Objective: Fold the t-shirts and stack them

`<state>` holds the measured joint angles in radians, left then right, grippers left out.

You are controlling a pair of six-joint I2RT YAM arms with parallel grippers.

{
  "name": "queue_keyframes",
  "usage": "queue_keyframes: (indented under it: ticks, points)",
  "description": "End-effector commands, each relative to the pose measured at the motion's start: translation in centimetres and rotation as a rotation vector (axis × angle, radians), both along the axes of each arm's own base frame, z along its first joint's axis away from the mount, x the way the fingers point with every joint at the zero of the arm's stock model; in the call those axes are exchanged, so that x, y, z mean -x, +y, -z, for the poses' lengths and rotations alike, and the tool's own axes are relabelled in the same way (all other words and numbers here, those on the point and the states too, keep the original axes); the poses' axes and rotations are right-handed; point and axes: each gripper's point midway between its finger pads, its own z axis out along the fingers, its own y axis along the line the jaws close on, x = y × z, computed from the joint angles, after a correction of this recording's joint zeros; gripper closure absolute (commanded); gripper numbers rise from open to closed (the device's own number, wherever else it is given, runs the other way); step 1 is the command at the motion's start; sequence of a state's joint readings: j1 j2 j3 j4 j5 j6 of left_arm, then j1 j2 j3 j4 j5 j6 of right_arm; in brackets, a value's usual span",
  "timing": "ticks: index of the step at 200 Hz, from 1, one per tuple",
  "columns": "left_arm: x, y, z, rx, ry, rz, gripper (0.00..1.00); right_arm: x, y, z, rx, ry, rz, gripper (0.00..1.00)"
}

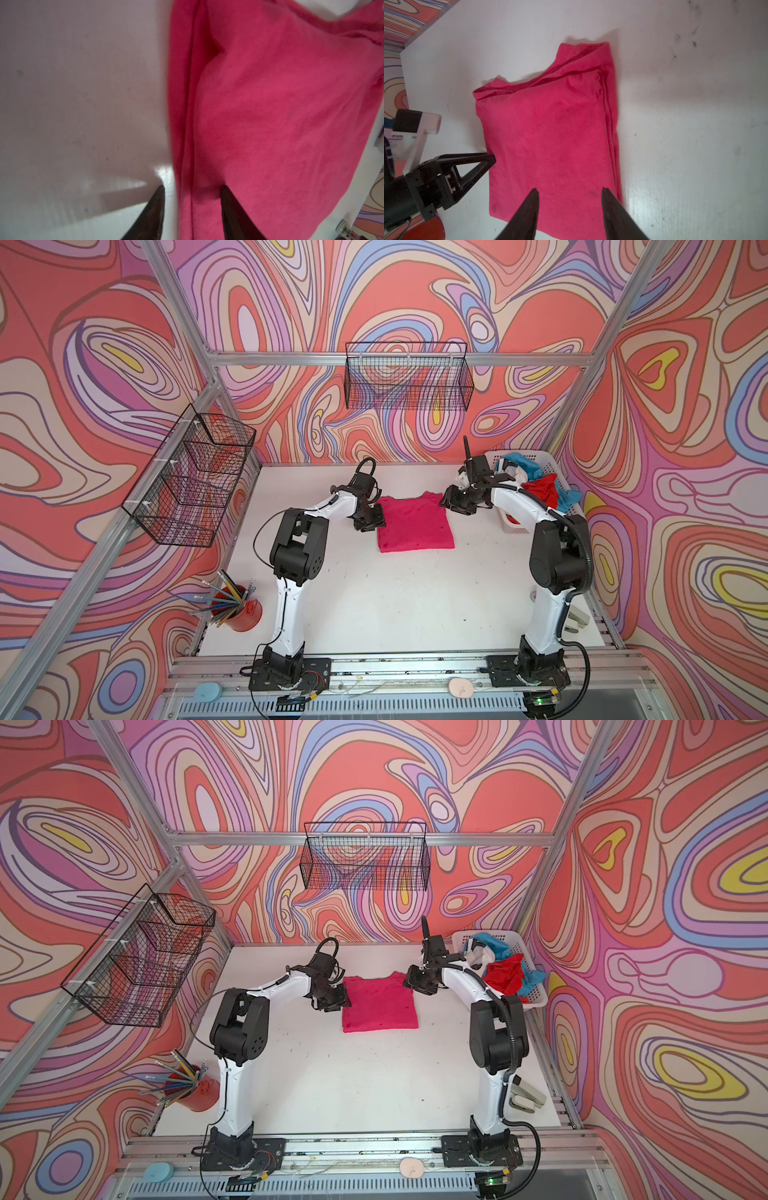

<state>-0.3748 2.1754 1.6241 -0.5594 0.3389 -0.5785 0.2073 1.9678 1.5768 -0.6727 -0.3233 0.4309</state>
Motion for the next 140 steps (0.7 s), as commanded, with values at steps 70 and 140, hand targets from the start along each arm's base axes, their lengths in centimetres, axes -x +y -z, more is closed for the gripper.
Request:
queue_keyframes:
  ticks: [70,140]
  points:
    - [2.5,2.3,4.7,-0.153,0.127,0.011,1.0,0.2,0.1,-2.5,-0.014,-0.061,0.003,0.48]
    - [5.3,13.7,0.4,-0.437,0.156,-0.044,1.0,1.7,-0.1,-2.6,-0.019,-0.052,-0.007,0.48]
